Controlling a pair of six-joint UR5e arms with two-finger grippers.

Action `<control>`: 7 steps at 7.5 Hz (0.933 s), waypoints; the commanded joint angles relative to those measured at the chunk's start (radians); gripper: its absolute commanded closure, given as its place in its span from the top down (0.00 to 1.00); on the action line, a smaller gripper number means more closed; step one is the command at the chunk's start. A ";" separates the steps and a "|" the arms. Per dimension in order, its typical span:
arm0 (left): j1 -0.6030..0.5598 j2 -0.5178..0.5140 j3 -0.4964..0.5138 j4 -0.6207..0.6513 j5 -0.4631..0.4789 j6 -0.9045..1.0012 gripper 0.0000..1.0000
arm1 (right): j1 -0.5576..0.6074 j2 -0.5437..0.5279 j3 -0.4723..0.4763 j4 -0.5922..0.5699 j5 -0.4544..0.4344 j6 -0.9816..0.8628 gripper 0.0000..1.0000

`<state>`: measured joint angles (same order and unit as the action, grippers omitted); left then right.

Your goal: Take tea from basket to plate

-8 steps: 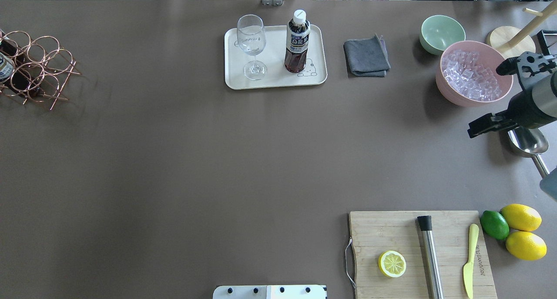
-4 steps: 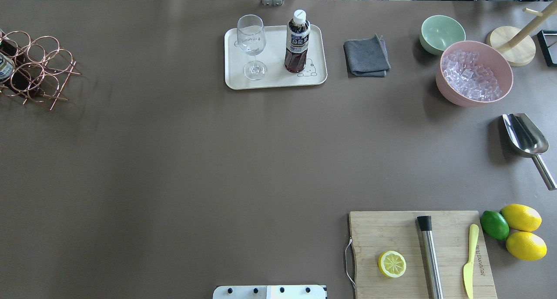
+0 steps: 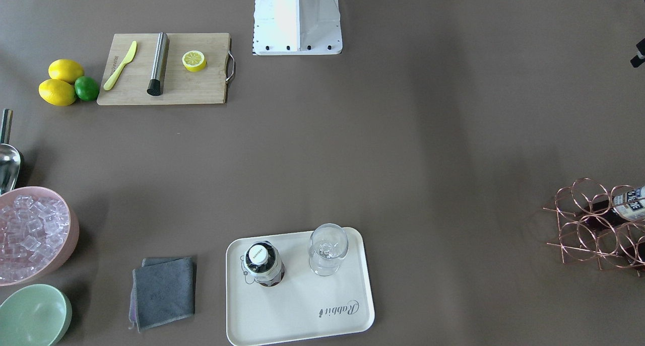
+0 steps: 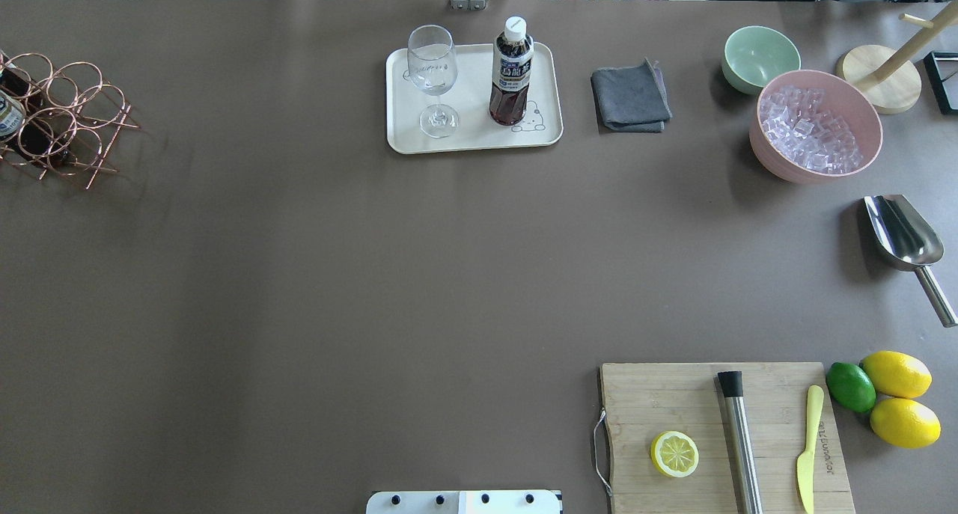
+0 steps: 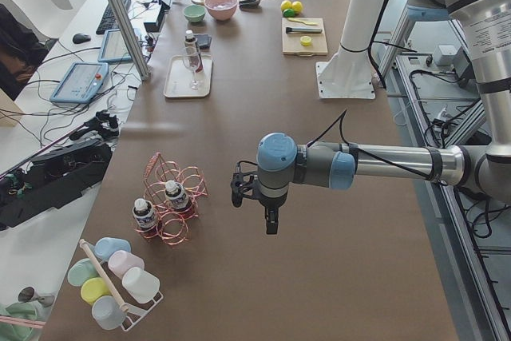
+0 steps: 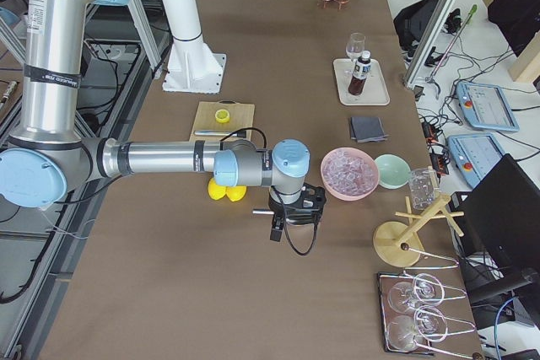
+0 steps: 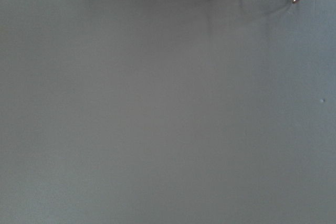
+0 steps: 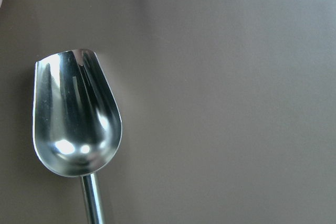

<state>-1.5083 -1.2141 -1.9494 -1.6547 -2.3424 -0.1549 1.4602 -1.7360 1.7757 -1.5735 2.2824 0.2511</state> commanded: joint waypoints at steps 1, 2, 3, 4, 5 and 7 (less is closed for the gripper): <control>0.005 0.001 0.003 -0.004 -0.003 0.000 0.99 | 0.026 -0.001 0.007 -0.002 0.005 -0.165 1.00; 0.005 0.001 0.000 -0.002 -0.005 0.000 0.99 | 0.028 0.000 -0.010 -0.005 0.028 -0.167 1.00; 0.004 0.001 -0.002 -0.002 -0.003 0.000 0.99 | 0.028 0.000 -0.010 -0.008 0.028 -0.167 1.00; -0.004 0.001 0.000 -0.002 -0.003 0.000 0.99 | 0.028 0.001 -0.012 -0.008 0.028 -0.167 1.00; -0.004 0.001 0.001 -0.002 -0.003 0.000 0.99 | 0.028 0.001 -0.019 -0.008 0.029 -0.165 1.00; -0.013 0.001 0.001 -0.004 0.000 0.000 0.99 | 0.028 0.003 -0.022 -0.008 0.028 -0.165 1.00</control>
<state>-1.5131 -1.2134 -1.9499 -1.6568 -2.3446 -0.1549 1.4879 -1.7343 1.7568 -1.5814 2.3104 0.0857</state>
